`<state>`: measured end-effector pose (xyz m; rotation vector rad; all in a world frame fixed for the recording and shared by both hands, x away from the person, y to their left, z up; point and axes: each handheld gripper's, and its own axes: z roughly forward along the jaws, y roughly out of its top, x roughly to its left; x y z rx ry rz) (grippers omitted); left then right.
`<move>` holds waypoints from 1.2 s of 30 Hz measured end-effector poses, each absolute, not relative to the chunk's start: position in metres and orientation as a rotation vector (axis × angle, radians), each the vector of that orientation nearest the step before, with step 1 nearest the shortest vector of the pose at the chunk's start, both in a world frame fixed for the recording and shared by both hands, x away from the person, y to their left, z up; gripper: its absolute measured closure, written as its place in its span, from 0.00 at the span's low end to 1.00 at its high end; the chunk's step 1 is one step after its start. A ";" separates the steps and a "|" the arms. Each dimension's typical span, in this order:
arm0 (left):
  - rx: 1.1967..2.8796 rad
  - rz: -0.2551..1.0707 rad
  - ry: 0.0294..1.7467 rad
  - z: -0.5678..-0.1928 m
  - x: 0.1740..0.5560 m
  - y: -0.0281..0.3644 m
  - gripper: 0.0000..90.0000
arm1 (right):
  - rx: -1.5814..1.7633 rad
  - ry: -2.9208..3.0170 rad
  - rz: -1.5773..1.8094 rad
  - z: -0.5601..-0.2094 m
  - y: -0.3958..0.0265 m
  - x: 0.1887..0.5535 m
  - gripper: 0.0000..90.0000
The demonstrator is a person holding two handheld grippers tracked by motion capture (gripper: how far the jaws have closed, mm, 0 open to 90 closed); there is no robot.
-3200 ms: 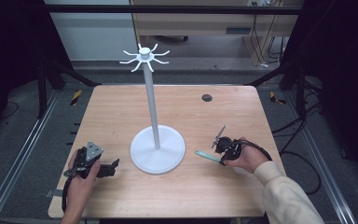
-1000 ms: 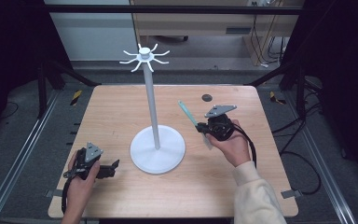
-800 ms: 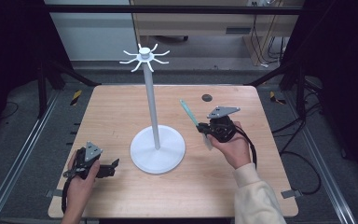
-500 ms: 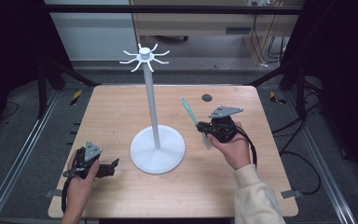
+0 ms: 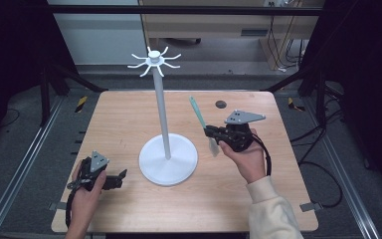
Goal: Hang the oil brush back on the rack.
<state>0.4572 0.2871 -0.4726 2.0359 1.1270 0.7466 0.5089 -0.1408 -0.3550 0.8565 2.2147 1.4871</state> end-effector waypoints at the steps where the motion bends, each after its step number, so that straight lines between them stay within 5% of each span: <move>1: 2.036 0.747 1.127 -0.473 0.457 0.287 0.03 | 0.852 2.213 1.493 -0.354 -0.140 0.508 0.92; 36: 2.041 0.745 1.124 -0.473 0.457 0.286 0.03 | 0.734 2.070 1.538 -0.295 -0.145 0.489 0.92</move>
